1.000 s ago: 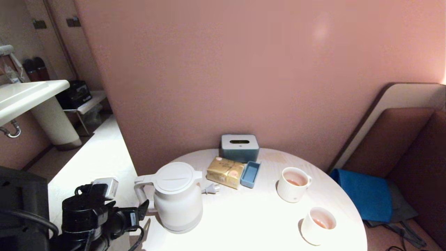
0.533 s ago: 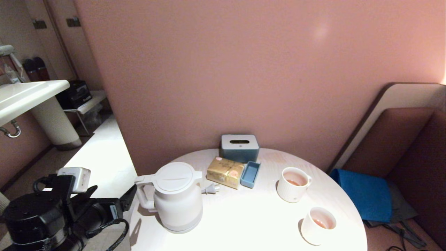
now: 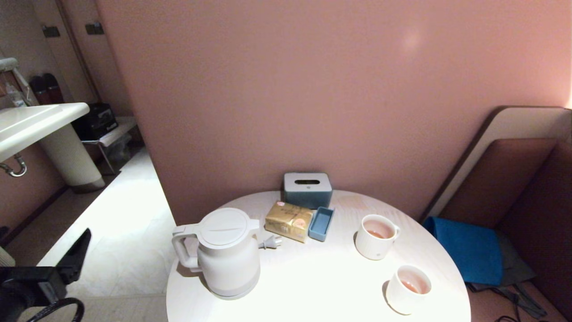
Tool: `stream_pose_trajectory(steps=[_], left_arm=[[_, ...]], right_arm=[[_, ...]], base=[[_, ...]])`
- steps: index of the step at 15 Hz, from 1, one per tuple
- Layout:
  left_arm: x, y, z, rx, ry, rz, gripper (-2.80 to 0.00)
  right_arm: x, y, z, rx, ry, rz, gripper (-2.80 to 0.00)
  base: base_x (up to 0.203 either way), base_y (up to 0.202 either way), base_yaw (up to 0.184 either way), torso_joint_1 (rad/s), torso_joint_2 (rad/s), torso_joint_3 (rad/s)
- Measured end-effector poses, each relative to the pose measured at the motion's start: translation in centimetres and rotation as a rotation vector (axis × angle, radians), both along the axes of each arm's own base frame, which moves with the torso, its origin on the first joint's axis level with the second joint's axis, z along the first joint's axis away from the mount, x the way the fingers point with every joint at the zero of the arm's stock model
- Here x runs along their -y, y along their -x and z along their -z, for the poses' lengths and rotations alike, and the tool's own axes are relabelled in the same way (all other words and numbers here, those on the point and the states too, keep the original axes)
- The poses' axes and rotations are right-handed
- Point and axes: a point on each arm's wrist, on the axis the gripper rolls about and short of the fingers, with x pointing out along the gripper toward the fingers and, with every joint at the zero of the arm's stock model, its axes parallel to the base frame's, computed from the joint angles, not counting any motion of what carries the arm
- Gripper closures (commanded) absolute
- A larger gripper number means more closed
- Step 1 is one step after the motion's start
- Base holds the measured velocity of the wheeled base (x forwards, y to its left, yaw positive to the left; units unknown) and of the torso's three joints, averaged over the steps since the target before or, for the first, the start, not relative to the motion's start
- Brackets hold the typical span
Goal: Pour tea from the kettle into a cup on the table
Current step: Pick up the cup
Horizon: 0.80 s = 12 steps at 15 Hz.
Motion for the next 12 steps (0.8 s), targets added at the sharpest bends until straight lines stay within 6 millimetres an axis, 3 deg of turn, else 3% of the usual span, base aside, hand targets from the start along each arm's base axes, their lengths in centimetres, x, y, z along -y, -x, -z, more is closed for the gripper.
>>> stream_pose_trajectory(steps=[3,5,9,12], left_arm=[[-2.1,4.1,-2.2,0.081,-0.044,-0.234,-2.80],[-2.9,7.4,-2.5,0.097,-0.059,-0.336,-2.80],[-3.1,12.0,-0.1,0.135,-0.067,-0.421,-2.80],[-2.7,13.2,2.1,0.234,-0.043,-0.274,-2.80]], right_arm=[[0.0,0.0,0.0,0.000,0.000,0.000,0.00],[0.0,0.0,0.0,0.000,0.000,0.000,0.00],[0.0,0.0,0.0,0.000,0.000,0.000,0.00],[0.0,0.0,0.0,0.000,0.000,0.000,0.00]], base=[[0.000,0.000,0.000,0.000,0.00,0.000],[0.000,0.000,0.000,0.000,0.00,0.000],[0.000,0.000,0.000,0.000,0.00,0.000],[0.000,0.000,0.000,0.000,0.00,0.000]])
